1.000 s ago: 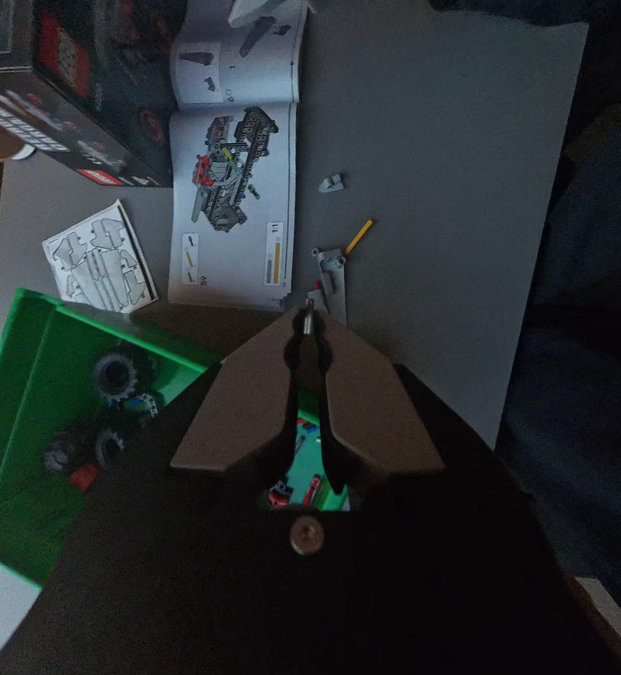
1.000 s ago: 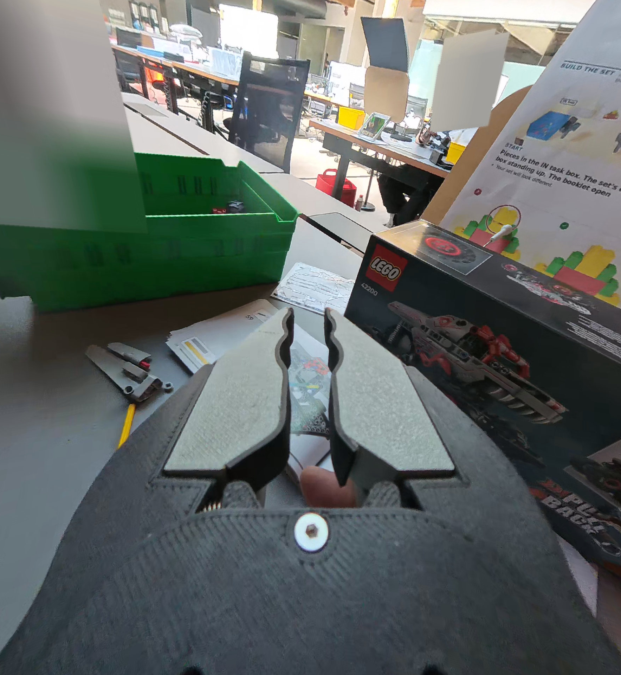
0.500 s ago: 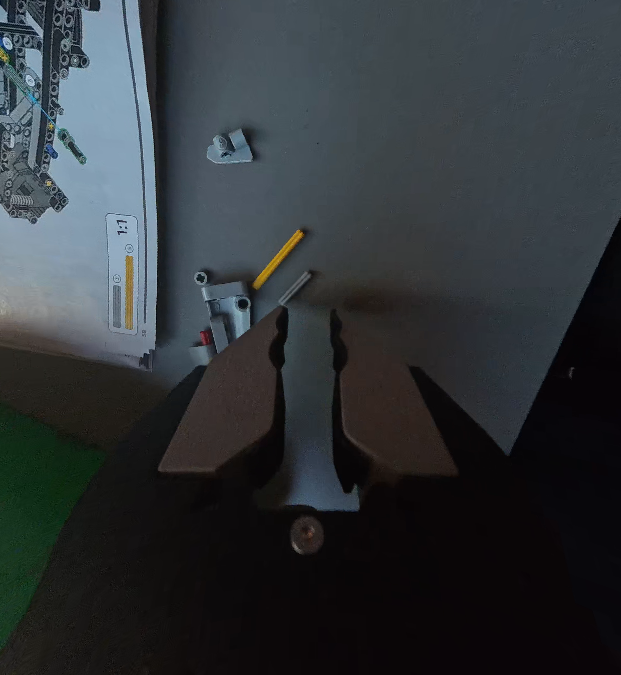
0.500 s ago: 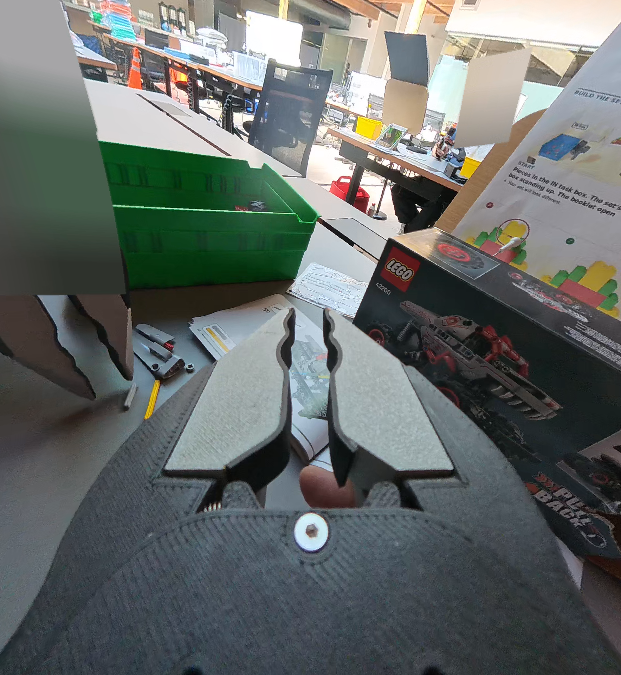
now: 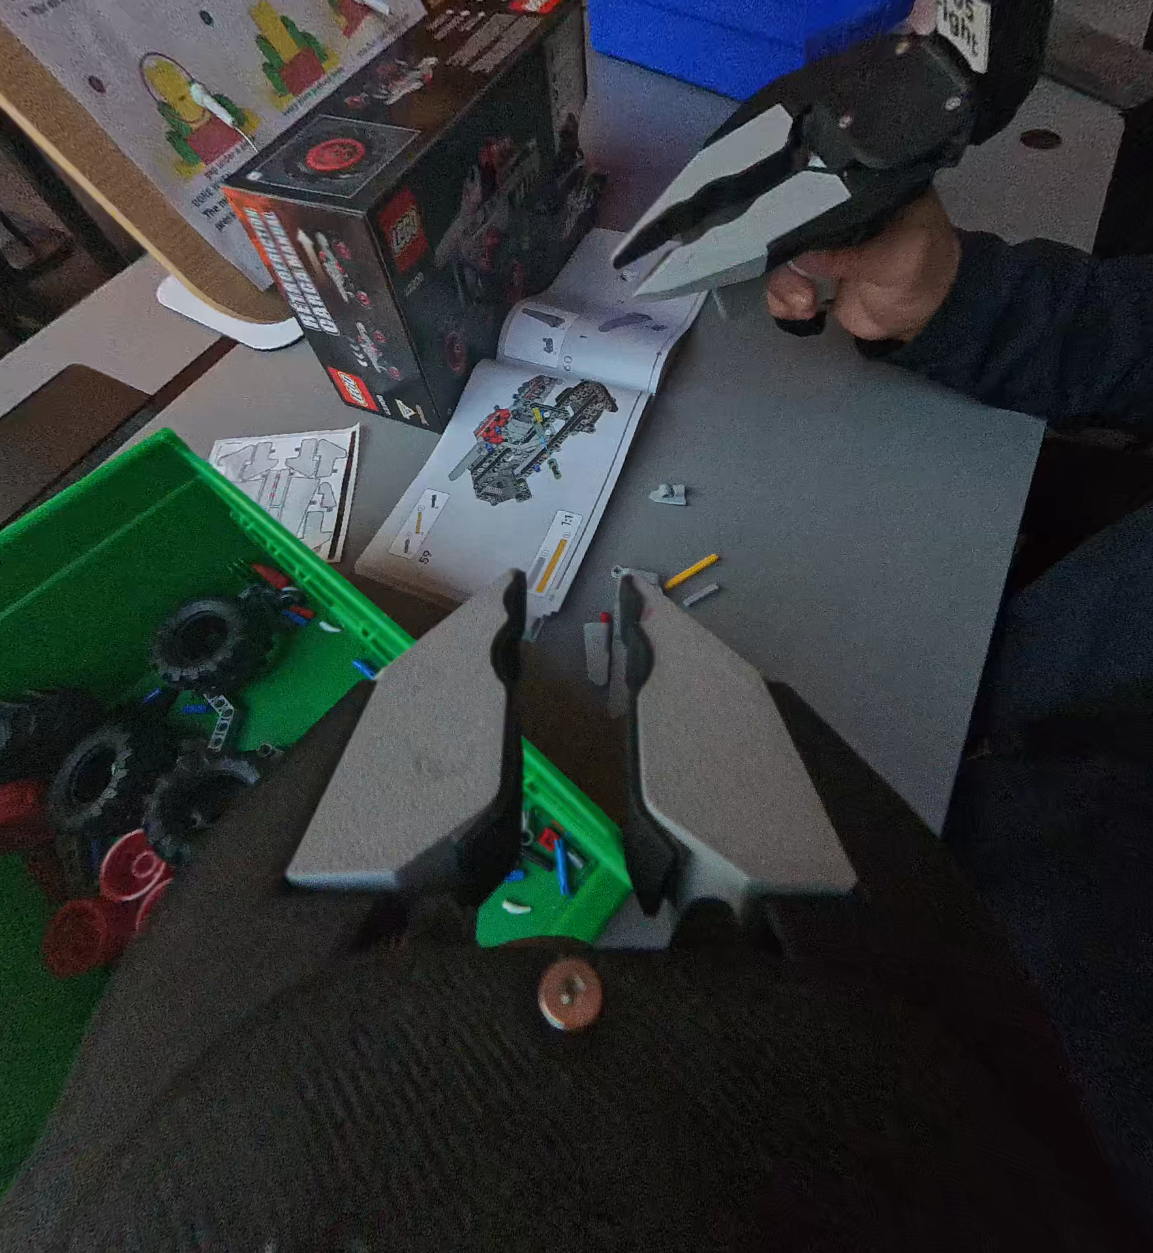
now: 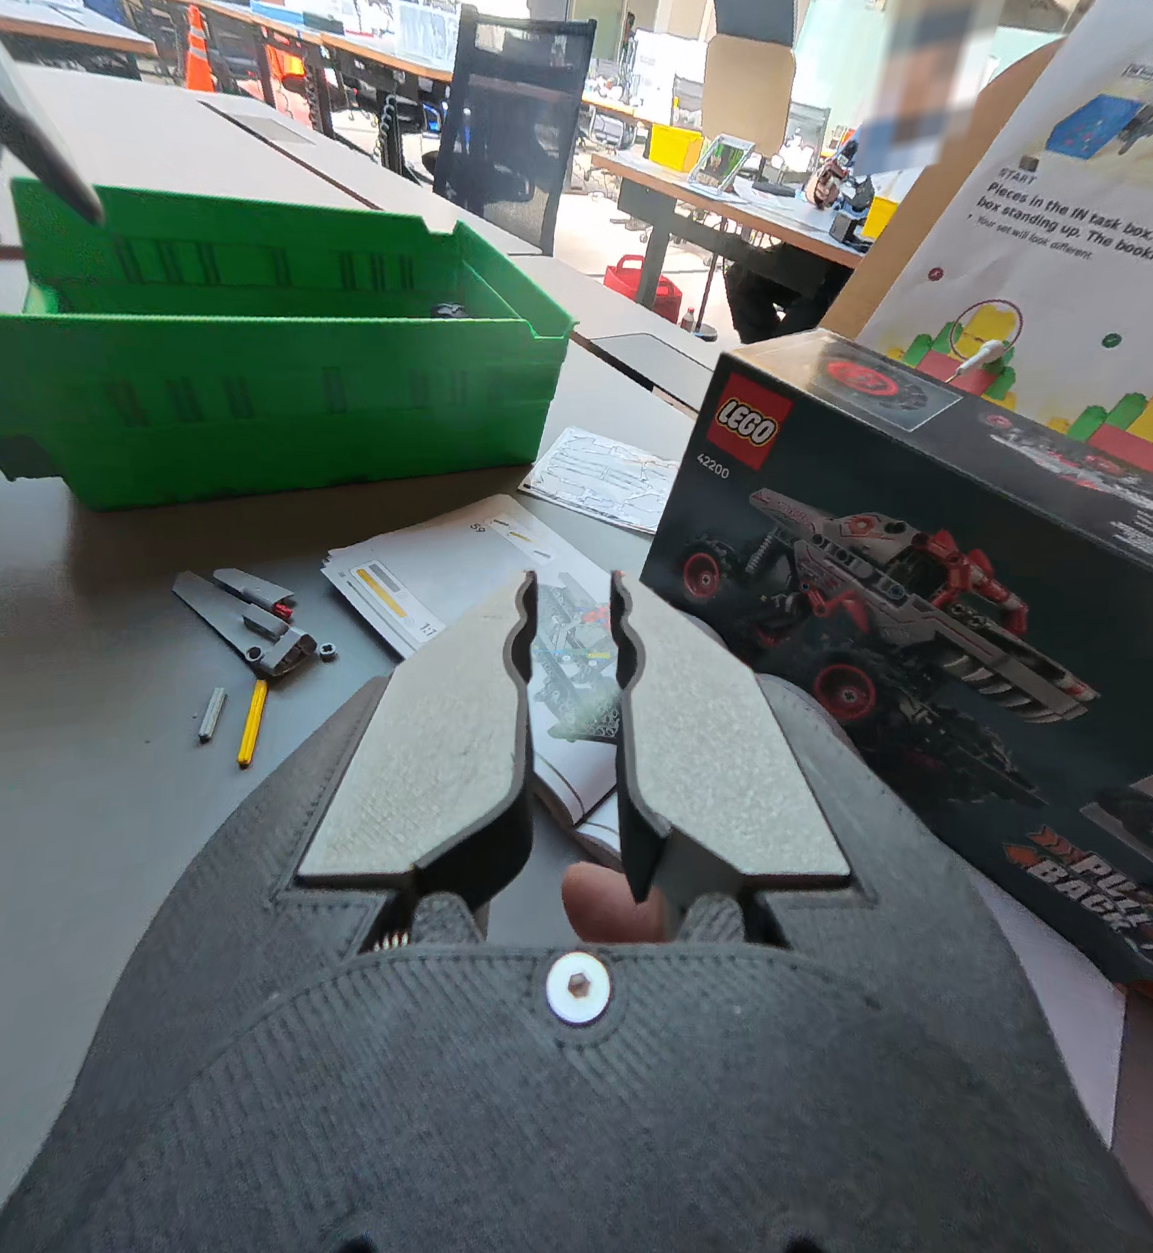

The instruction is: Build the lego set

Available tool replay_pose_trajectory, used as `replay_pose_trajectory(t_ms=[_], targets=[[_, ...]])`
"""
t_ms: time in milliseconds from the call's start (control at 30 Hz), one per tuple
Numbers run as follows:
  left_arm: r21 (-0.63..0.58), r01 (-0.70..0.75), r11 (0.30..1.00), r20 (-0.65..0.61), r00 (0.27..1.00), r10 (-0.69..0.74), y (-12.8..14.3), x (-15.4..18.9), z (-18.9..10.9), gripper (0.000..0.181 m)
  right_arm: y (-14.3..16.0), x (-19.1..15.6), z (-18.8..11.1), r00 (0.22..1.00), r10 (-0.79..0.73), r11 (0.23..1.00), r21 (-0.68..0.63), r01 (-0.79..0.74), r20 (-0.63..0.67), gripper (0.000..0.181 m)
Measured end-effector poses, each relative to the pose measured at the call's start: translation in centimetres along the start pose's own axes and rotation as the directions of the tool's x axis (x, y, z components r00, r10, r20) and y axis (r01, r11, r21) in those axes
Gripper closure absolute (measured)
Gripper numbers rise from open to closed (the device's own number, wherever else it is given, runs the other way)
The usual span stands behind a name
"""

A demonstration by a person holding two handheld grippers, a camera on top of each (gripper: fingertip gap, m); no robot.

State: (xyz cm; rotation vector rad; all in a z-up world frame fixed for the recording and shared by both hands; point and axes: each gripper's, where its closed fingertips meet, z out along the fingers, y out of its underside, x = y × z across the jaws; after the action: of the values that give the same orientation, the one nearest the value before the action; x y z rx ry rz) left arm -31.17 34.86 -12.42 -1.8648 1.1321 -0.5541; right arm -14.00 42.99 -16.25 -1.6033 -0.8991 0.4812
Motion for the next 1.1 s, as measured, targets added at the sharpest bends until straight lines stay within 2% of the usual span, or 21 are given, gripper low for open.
replay_pose_trajectory(t_ms=[167, 267, 333, 400, 433, 500, 567, 600, 667, 767, 833, 900, 967, 1033, 1100], targets=[[0.102, 0.023, 0.995, 0.059, 0.998, -0.029, -0.6, -2.1, -0.9, 0.157, 0.1, -1.1, 0.1, 1.000, -0.004, 1.000, -0.014, 0.004, 0.027, 0.160], [0.122, 0.040, 0.992, 0.053, 0.998, -0.046, -0.3, -2.4, -0.7, 0.157, -2.1, -2.4, -2.5, 0.997, -0.011, 0.999, 0.042, 0.008, 0.080, 0.151], [0.108, 0.048, 0.993, 0.058, 0.997, -0.054, 0.2, -2.7, -0.6, 0.157, -3.7, -1.1, -7.1, 0.997, -0.073, 0.994, 0.080, 0.071, 0.018, 0.149], [0.097, 0.036, 0.995, 0.064, 0.997, -0.043, 0.6, -3.0, -0.5, 0.157, -3.5, 2.9, -13.5, 0.988, -0.111, 0.994, 0.006, 0.112, -0.106, 0.157], [0.091, 0.025, 0.996, 0.064, 0.997, -0.031, 0.8, -3.1, -0.5, 0.157, -2.7, 5.3, -17.0, 0.983, -0.087, 0.995, -0.053, 0.080, -0.158, 0.156], [0.074, 0.007, 0.997, 0.049, 0.999, -0.011, 1.0, -3.1, -0.2, 0.155, -0.1, 9.5, -23.2, 0.973, -0.009, 0.988, -0.153, -0.027, -0.230, 0.146], [0.067, -0.010, 0.998, 0.016, 1.000, 0.009, 0.6, -2.9, 0.3, 0.154, 2.9, 12.0, -26.3, 0.974, 0.035, 0.975, -0.205, -0.082, -0.222, 0.121], [0.068, -0.015, 0.998, -0.009, 1.000, 0.016, 0.1, -2.6, 0.5, 0.154, 4.5, 12.6, -26.6, 0.981, 0.056, 0.966, -0.237, -0.100, -0.185, 0.112], [0.092, -0.017, 0.996, -0.072, 0.997, 0.024, -1.9, -1.3, 1.0, 0.152, 7.0, 12.5, -26.1, 0.994, 0.104, 0.952, -0.286, -0.111, -0.042, 0.109], [0.148, -0.014, 0.989, -0.210, 0.977, 0.046, -5.6, 2.7, 2.0, 0.147, 10.5, 12.9, -25.1, 0.968, 0.231, 0.919, -0.350, -0.182, 0.103, 0.104], [0.099, -0.058, 0.993, -0.257, 0.963, 0.082, -6.2, 5.2, 3.9, 0.146, 12.5, 12.6, -24.9, 0.940, 0.303, 0.890, -0.400, -0.218, 0.160, 0.097], [0.027, -0.096, 0.995, -0.277, 0.956, 0.100, -5.9, 6.9, 6.5, 0.139, 13.1, 11.3, -25.1, 0.932, 0.284, 0.907, -0.378, -0.185, 0.225, 0.099], [-0.039, -0.094, 0.995, -0.296, 0.952, 0.079, -5.6, 7.8, 9.4, 0.138, 13.1, 11.2, -25.8, 0.962, 0.177, 0.937, -0.335, -0.099, 0.210, 0.110], [-0.130, -0.103, 0.986, -0.225, 0.972, 0.072, -4.7, 6.9, 12.4, 0.137, 12.5, 13.4, -27.0, 0.996, 0.070, 0.954, -0.294, -0.048, 0.063, 0.108], [-0.234, -0.132, 0.963, -0.131, 0.986, 0.104, -3.4, 5.3, 15.0, 0.134, 10.6, 14.5, -28.5, 0.999, 0.052, 0.972, -0.231, -0.050, 0.002, 0.109]])
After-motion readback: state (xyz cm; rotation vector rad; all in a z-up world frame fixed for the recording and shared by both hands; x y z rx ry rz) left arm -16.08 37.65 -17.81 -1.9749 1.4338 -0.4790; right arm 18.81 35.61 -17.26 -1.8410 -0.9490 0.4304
